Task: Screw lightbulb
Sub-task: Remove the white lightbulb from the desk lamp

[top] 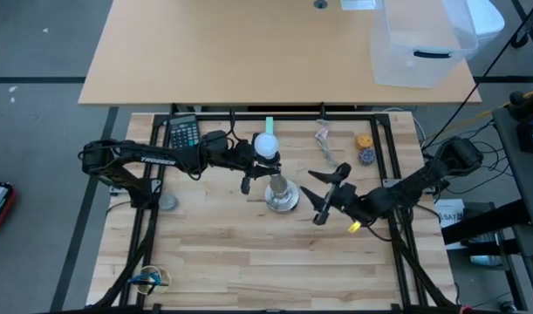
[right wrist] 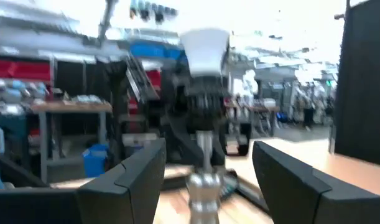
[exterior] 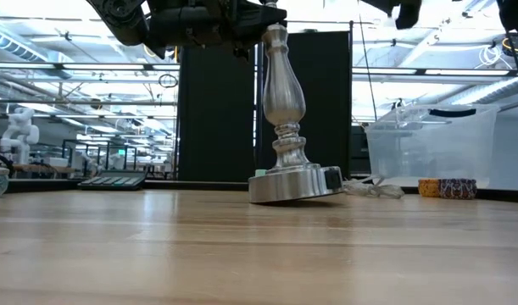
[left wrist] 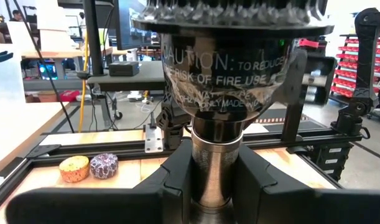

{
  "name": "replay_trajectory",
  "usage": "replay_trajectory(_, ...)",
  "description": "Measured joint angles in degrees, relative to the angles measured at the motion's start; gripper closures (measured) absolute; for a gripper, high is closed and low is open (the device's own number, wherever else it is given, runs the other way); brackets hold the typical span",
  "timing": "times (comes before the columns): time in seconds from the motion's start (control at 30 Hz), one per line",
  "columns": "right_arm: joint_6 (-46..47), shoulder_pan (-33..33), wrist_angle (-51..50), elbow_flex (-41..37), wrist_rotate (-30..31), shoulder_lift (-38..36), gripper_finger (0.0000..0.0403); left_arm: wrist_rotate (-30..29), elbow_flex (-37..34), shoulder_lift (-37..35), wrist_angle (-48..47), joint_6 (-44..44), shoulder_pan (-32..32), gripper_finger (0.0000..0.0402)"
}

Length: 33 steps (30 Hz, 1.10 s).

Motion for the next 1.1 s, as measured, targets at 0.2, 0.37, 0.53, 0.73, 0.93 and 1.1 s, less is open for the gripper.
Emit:
replay_trajectory(0.2,-5.5,-0.1,7.2,1.0,-2.5,0.0,0.0177,-1.0,0.0,0.0,0.0,-0.2,0.0,0.0328)
replay_trajectory(0.37,-11.1,-0.2,6.6,4.6,-2.6,0.0,0.0177,-1.4,0.0,0.0,0.0,-0.3,0.0,0.0328)
replay_trajectory(0.53,-16.2,-0.2,5.4,8.9,-2.4,0.0,0.0177,-2.4,0.0,0.0,-0.1,-0.3,0.0,0.0328)
replay_trajectory(0.73,-15.9,-0.6,-1.4,11.9,2.8,0.0,0.0177,-3.1,0.0,0.0,-0.1,-0.2,0.0,0.0328)
replay_trajectory(0.93,-9.3,-2.5,-7.7,12.7,3.5,0.0,0.0163,-3.1,0.0,0.0,-0.1,0.1,0.0,0.0328)
replay_trajectory(1.1,-6.1,-3.2,-9.4,12.7,3.6,0.0,0.0141,-3.1,0.0,0.0,-0.1,0.2,0.0,0.0328)
